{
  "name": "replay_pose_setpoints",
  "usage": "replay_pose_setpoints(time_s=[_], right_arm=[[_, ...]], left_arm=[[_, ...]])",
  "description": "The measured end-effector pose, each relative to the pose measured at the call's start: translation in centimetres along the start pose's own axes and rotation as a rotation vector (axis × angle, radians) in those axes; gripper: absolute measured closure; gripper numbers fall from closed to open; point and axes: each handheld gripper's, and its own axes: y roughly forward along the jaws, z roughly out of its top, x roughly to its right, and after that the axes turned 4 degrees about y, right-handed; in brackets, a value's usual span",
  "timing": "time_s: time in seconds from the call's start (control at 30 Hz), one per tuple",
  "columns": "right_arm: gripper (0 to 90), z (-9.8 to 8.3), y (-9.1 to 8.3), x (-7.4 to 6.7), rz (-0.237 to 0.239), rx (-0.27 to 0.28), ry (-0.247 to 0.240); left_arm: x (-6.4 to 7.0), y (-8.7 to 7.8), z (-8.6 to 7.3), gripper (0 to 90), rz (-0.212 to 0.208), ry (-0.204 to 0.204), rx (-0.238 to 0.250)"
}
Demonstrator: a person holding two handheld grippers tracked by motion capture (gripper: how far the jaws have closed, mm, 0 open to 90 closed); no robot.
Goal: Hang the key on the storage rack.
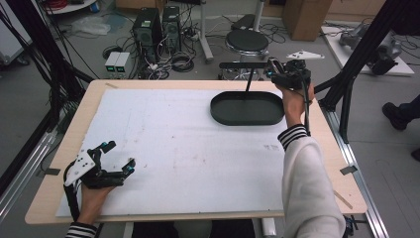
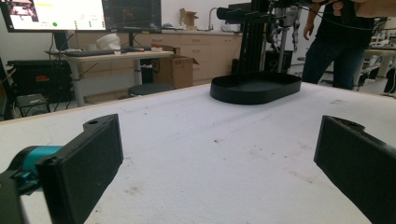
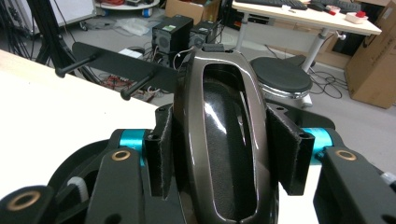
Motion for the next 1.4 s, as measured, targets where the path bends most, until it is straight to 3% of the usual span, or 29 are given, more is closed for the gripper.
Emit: replay_pose_setpoints(time_s=[0.2, 0.4, 0.73, 1.1, 1.4], right_arm=[[48.0, 0.0, 0.5, -0.1, -0.013, -0.010, -0.012], [48.1, -0.1, 0.7, 0.3, -0.021, 0.005, 0.015], [48.1, -0.1, 1.4, 1.2, -0.032, 0.001, 0.020], [48.0, -1.3, 1.4, 2.2, -0.028, -0.057, 0.068], [47.9, -1.3, 0.8, 2.3, -0.018, -0.079, 0.061]], left_arm=[[0.0, 0.0, 0.0, 1.7, 0.000, 0.000, 0.000], [0.0, 0.0, 0.0, 1.7, 0.000, 0.000, 0.000], [0.0, 0.0, 0.0, 1.7, -0.002, -0.001, -0.001], [0.0, 0.0, 0.0, 1.7, -0.001, 0.000, -0.002], [0.0, 0.0, 0.0, 1.7, 0.000, 0.000, -0.001]])
